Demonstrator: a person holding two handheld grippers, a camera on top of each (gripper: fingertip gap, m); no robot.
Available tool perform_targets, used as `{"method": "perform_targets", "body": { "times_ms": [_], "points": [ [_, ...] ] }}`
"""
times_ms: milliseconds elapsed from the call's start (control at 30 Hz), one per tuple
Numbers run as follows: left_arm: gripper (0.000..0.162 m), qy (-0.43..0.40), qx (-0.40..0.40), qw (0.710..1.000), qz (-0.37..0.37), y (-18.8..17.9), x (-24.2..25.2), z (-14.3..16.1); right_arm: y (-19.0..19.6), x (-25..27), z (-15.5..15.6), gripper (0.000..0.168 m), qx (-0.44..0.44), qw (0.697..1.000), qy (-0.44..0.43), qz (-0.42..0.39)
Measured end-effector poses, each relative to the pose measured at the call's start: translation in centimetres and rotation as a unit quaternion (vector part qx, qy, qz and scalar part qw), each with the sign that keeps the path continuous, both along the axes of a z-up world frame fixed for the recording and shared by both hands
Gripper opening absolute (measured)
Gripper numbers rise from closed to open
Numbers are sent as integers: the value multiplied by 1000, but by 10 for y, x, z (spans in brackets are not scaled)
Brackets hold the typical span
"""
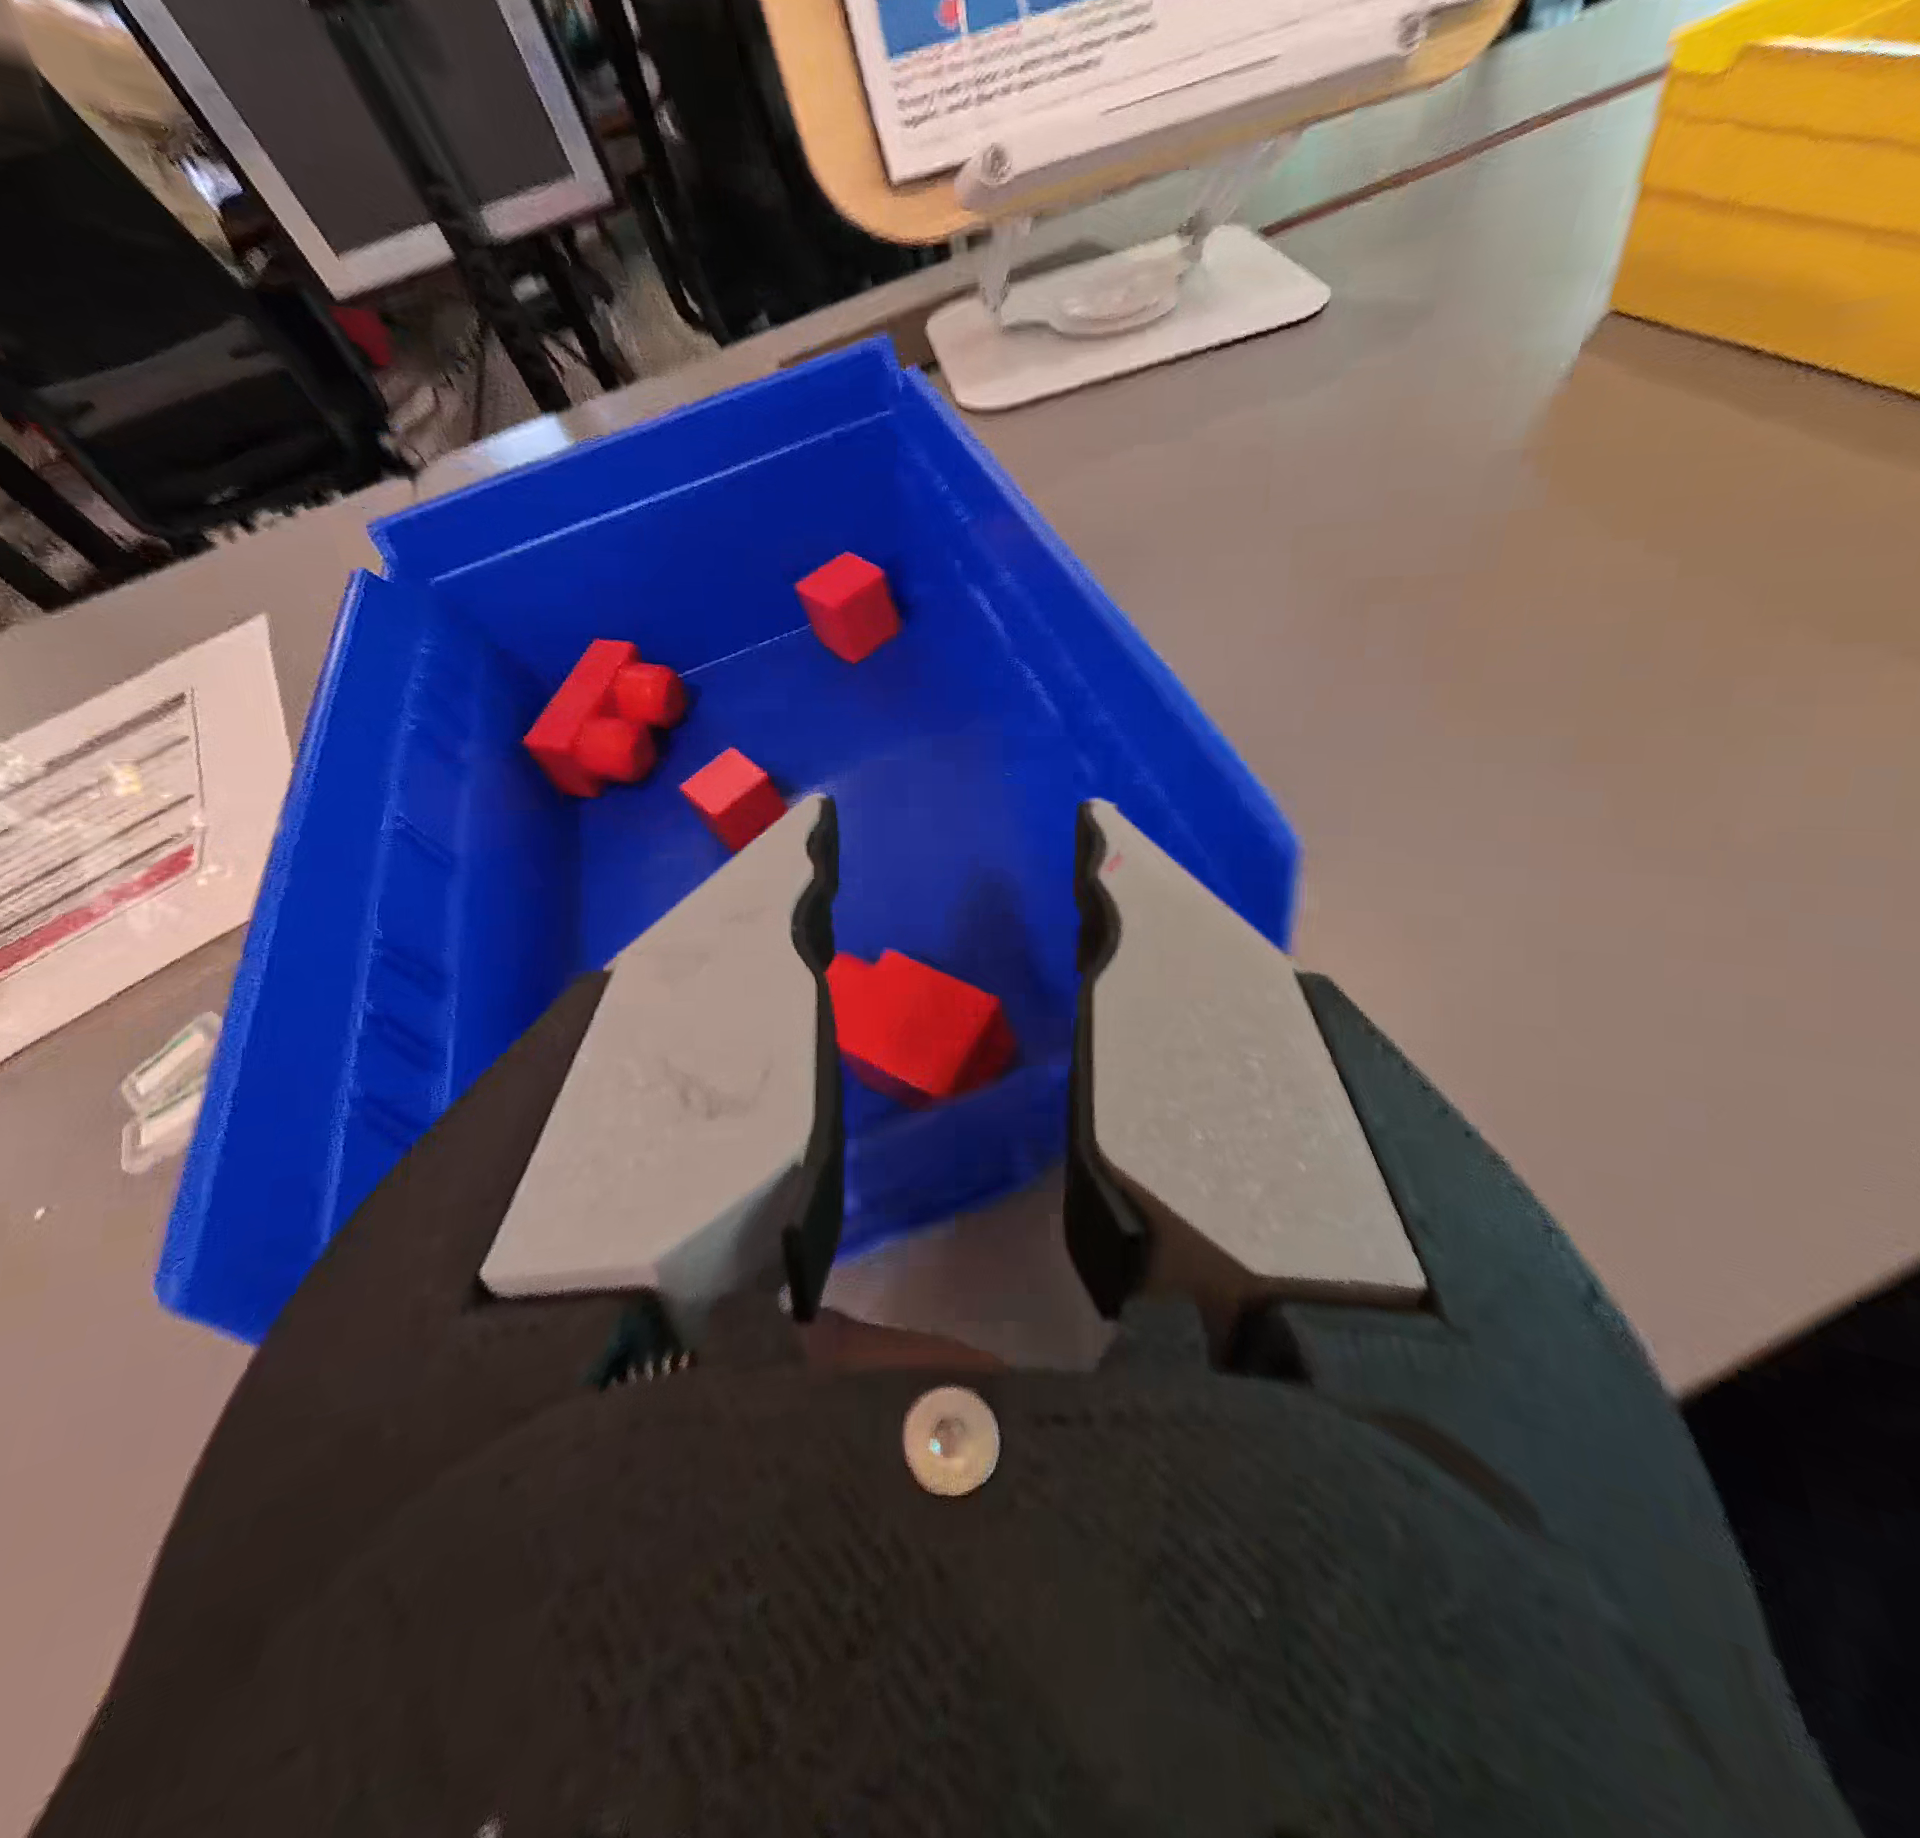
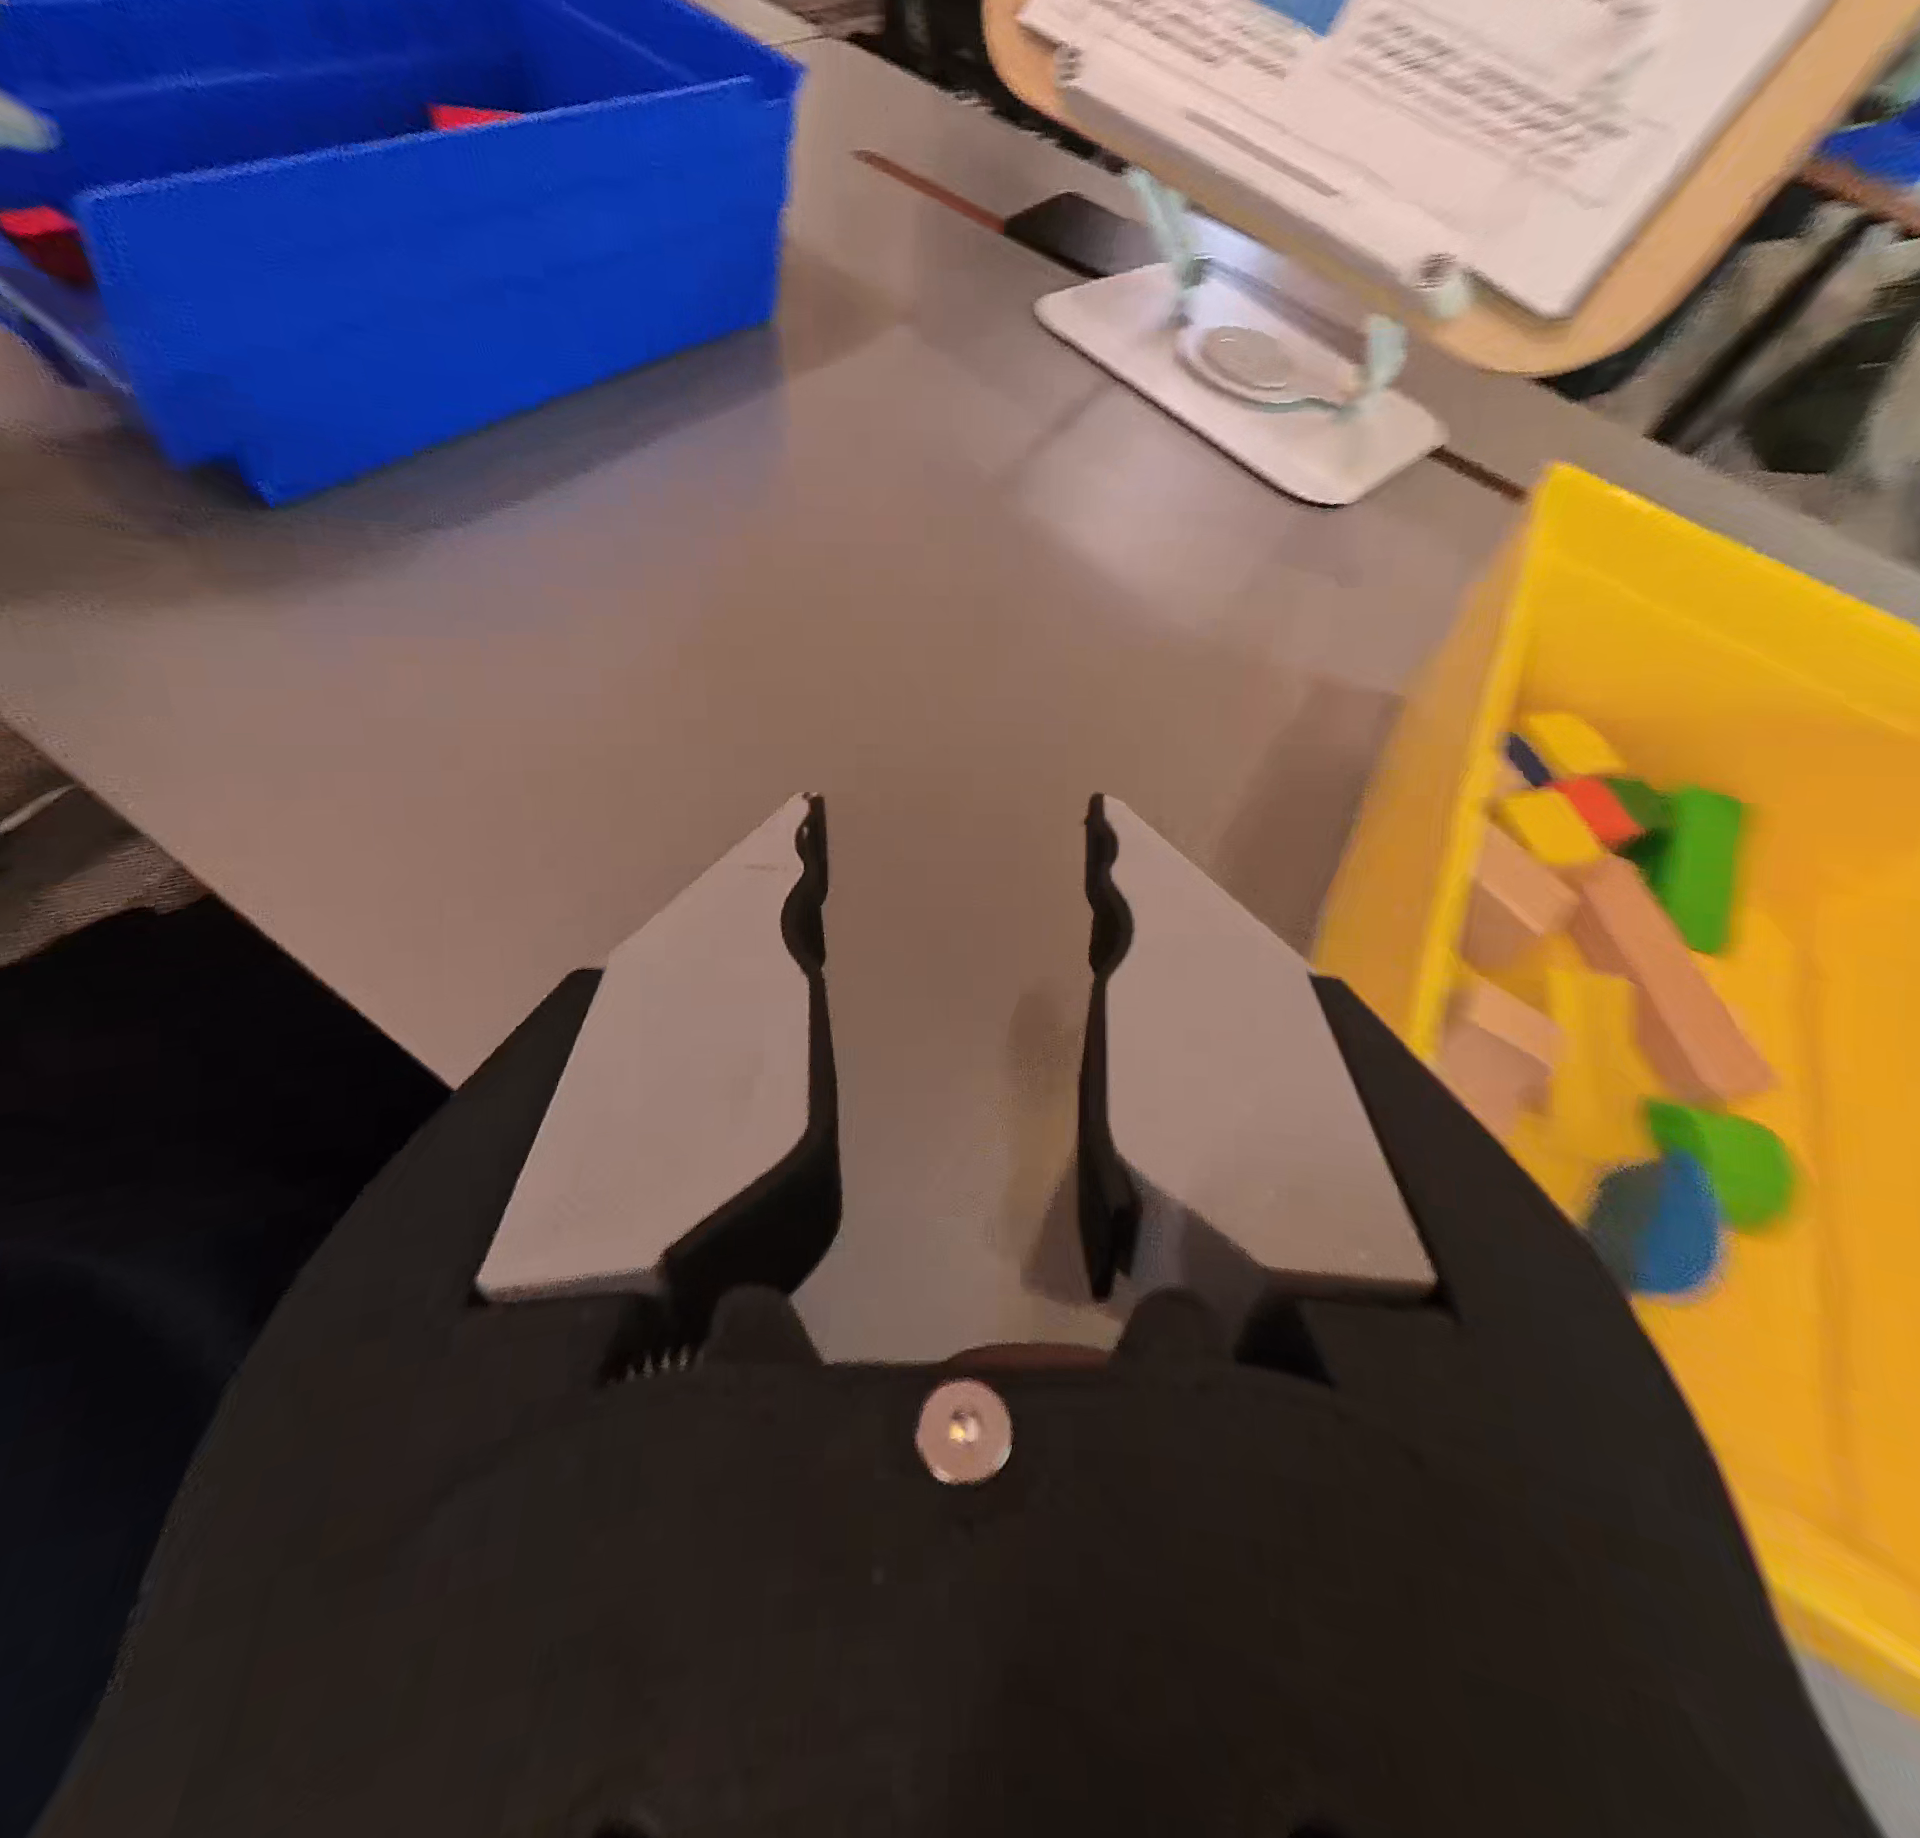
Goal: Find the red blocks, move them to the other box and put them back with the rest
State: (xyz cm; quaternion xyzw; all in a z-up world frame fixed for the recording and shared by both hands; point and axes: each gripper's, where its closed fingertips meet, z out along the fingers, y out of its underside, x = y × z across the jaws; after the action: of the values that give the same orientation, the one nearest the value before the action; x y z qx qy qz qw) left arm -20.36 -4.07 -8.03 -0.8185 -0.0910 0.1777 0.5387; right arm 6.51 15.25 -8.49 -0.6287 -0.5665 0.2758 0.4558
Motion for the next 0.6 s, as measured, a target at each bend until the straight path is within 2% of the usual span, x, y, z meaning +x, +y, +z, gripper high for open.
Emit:
{"method": "perform_targets", "body": {
  "times_ms": [133,267,400,433,600],
  "points": [
    [46,9,-77,997,24,32,-61,-1,-10,-40,-28,48,-24,999,-13,34],
    [47,-46,-205,977,33,59,-110,-42,-20,-58,-44,47,-49,997,-12,51],
    [48,-82,-315,945,23,62,-127,-86,-15,-61,-52,48,-32,997,-33,55],
    [41,-79,-331,940,14,61,-128,-92,-14,-61,-51,48,-36,997,-31,60],
    [37,-57,-380,923,-17,57,-129,-101,-11,-68,-45,47,-54,994,-27,90]
  ]
}}
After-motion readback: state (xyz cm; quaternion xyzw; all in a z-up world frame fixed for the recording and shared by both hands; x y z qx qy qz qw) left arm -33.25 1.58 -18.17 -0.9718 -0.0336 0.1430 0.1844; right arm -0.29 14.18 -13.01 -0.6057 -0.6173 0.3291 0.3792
